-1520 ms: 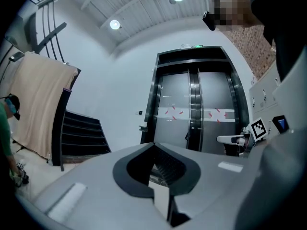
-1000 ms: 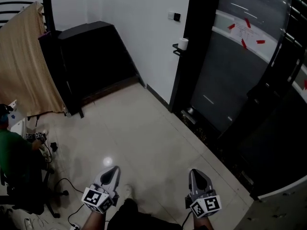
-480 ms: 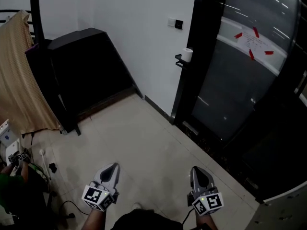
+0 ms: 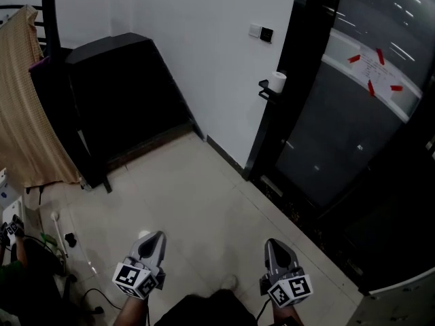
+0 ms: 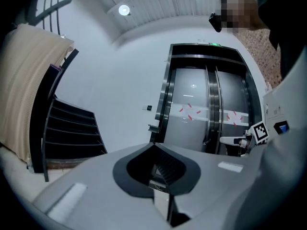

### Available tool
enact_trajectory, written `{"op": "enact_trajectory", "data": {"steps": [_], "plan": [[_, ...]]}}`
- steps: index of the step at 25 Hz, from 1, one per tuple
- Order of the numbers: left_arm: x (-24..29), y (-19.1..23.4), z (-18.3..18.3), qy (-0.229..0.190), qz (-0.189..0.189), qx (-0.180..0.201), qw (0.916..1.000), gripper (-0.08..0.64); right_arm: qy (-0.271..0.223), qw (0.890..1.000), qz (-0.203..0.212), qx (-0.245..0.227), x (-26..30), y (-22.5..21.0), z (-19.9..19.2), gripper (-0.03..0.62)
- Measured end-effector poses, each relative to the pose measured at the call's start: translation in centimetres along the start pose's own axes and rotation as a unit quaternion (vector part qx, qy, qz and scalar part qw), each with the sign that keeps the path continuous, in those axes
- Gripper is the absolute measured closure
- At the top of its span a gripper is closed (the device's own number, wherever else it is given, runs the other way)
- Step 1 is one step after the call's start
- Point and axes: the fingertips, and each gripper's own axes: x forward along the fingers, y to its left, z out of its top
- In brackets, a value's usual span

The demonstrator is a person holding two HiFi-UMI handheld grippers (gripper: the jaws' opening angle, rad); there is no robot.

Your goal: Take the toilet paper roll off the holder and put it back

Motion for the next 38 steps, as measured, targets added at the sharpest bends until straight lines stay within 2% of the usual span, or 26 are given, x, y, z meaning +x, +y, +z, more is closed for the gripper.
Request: {"op": "enact_trajectory", "data": {"steps": [2, 5, 9, 13, 18, 24, 29, 33, 38], "plan": [[1.8, -0.1, -0.4, 0.010, -0.003, 0.002, 0.9999, 0.559, 0.001, 1.000, -0.011, 0.024, 1.0, -2.2, -0.6, 0.578], [4.6, 0.3, -0.8, 0.008, 0.006, 0.017, 0.9998, 0.558, 0.003, 0.999, -0.011, 0.030, 3.9, -4.9, -0.6, 0.578], [8.9, 2.5, 0.2, -0.004, 0.032, 0.028, 0.9991, 0.560, -0.012, 0.999, 0.021, 0.040, 9.8, -7.2, -0.5, 0.578], [15.4, 2.8, 2.8, -0.026, 0.046, 0.033, 0.9981, 0.560, -0.027, 0.998, 0.044, 0.026, 15.3, -10.9, 2.8, 0.578], [23.2, 1.1, 4.2, -0.037, 0.030, 0.044, 0.9979, 0.559, -0.043, 0.998, 0.051, 0.014, 19.9, -16.5, 5.4, 0.578], [30.9, -0.7, 3.7, -0.020, 0.013, 0.042, 0.9988, 0.560, -0.050, 0.996, 0.072, 0.010, 23.0, -21.6, 6.8, 0.578], [35.3, -1.4, 2.4, 0.008, 0.001, 0.042, 0.9991, 0.560, -0.053, 0.996, 0.060, 0.042, 24.2, -25.7, 5.8, 0.578], [38.6, -0.7, 2.1, 0.008, 0.000, 0.028, 0.9996, 0.560, -0.048, 0.994, 0.083, 0.060, 26.0, -27.2, 5.4, 0.578], [43.4, -0.3, 1.5, 0.020, -0.040, 0.034, 0.9984, 0.560, -0.037, 0.996, 0.074, 0.041, 28.9, -28.4, 5.1, 0.578]]}}
